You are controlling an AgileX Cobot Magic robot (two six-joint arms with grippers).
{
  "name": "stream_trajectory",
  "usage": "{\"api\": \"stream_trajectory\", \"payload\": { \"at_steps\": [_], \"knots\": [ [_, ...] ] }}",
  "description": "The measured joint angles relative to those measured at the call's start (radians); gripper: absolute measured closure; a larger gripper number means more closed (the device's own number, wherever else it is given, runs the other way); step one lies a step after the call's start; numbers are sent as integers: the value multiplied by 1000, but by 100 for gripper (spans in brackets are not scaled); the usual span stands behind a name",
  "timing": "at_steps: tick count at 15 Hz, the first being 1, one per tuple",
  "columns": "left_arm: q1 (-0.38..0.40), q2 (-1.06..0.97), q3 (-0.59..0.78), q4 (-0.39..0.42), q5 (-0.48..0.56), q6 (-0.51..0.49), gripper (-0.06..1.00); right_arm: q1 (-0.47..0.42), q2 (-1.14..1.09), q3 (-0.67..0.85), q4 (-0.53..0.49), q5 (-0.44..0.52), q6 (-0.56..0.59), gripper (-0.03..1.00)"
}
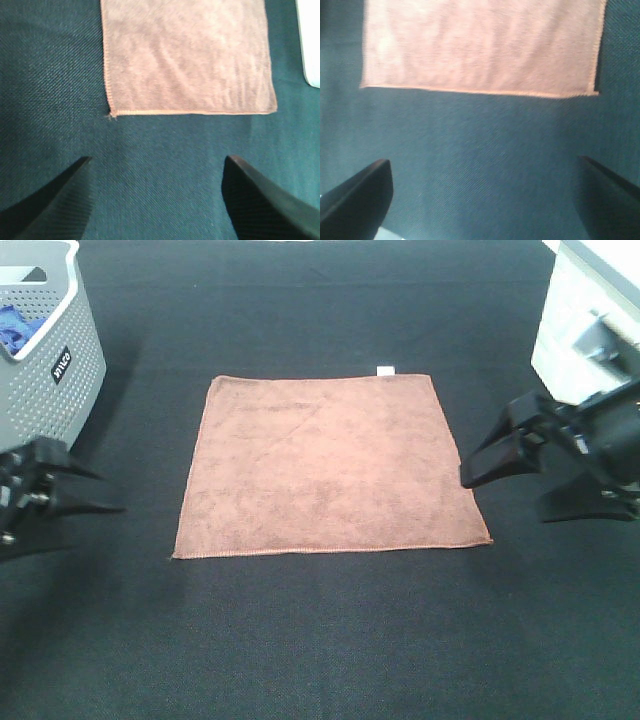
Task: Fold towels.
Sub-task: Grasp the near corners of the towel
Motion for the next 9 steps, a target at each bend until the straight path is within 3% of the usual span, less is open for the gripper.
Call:
{"api": "stream_trajectory", "payload": {
  "at_steps": [4,9],
  "knots": [
    [0,185,-50,-132,6,146,27,-1,178,-81,3,-35,-34,7],
    [0,394,-191,-161,50,182,27,-1,397,-208,3,-40,-87,7]
  ]
}}
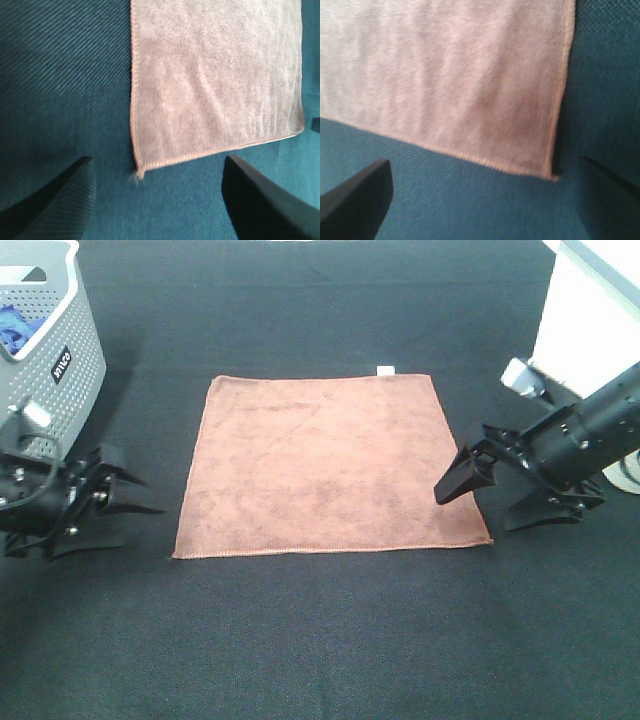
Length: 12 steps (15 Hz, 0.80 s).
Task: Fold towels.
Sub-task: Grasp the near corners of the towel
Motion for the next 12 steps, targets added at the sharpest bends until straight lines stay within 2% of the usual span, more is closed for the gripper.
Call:
{"api": "stream_trajectory", "payload": {
  "at_steps": [6,10,12],
  "knots": [
    [-15,120,-81,1,19,13,27,0,85,-78,-44,6,-5,7],
    [-148,197,-193,-29,14,13,27,33,133,-126,-7,15,-14,11],
    [-179,225,-229,-62,16,13,29,47,156,-148,9,17,4,19]
  ]
}}
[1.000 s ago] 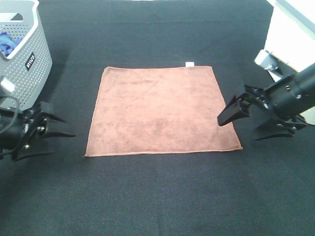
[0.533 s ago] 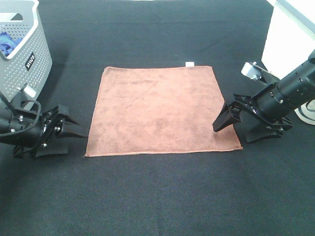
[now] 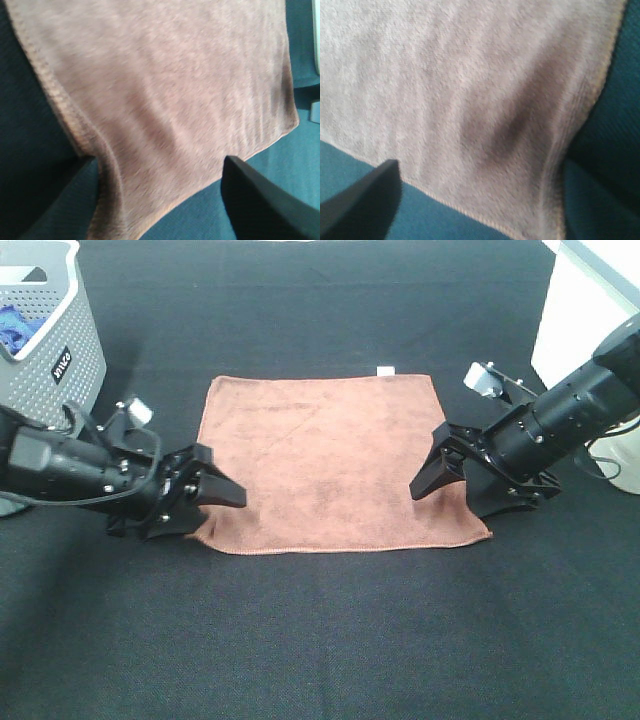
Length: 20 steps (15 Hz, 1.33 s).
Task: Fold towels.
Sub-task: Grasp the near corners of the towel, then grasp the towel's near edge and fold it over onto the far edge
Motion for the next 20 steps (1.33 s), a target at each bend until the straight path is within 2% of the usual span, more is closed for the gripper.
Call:
{"api": "stream_trajectory", "payload": {
  "at_steps": [1,2,3,4,5,6,7,8,11,12,13,17,19,20],
  "knots": [
    [0,0,0,0,0,0,29,0,0,0,0,0,0,19],
    [-7,14,-10,-7,-4,0,41,0,7,0,-2,-17,24,28],
    [-7,21,-10,-4,-16,-7,58,0,15,0,-8,-34,46,46],
    [-7,28,-10,2,-29,-15,79,0,20,0,-10,-49,62,63],
    [-7,28,-10,9,-31,-16,91,1,27,0,-16,-60,76,81],
    [-7,28,-10,21,-31,-20,94,1,29,0,-18,-64,82,93],
    [-7,25,-10,43,-28,-38,94,1,29,0,-19,-64,85,97],
    [-7,11,-10,103,-26,-100,94,1,29,0,-19,-44,88,97],
    [-7,-23,-9,318,-21,-258,94,1,25,10,-34,42,107,97],
    [-7,-49,-6,417,-11,-337,94,1,0,45,-39,49,108,97],
    [-7,-49,-6,417,-11,-337,94,1,0,45,-39,49,108,97],
    [-7,-132,44,624,47,-482,94,5,-104,161,-70,33,111,97],
    [-7,-191,102,692,58,-532,94,8,-127,221,-71,36,111,97],
    [-7,-200,119,701,58,-539,94,8,-127,240,-71,36,111,97]
  ]
}}
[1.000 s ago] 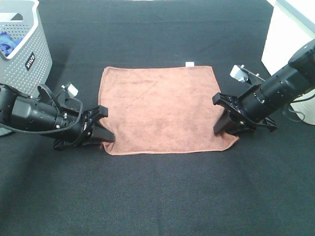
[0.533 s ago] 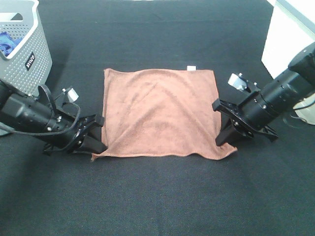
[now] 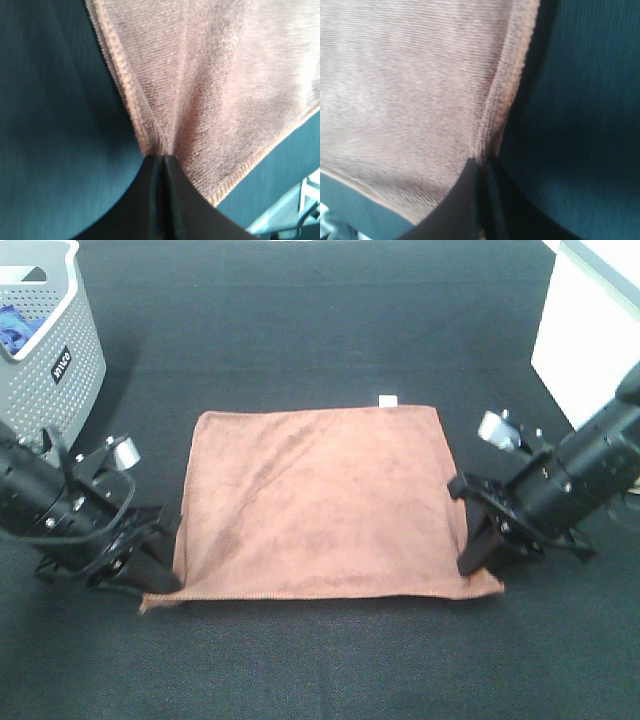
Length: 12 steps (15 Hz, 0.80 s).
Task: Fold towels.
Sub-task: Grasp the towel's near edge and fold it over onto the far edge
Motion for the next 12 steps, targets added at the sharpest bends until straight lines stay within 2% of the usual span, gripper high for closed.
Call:
{"api": "stream_trajectory", "payload": {
  "at_steps": [3,6,8,9,12],
  "knots": [
    [0,0,5,0,-5,0,94,0,-12,13,2,-17,0,97],
    [0,0,-73,0,-50,32,94,0,-41,-31,10,-61,-4,97],
    [0,0,-169,0,-102,37,94,3,-37,-142,10,-70,-5,97],
    [0,0,-169,0,-102,37,94,3,-37,-142,10,-70,-5,97],
    [0,8,-287,7,-236,61,94,3,63,-388,10,-54,-5,97]
  ]
}}
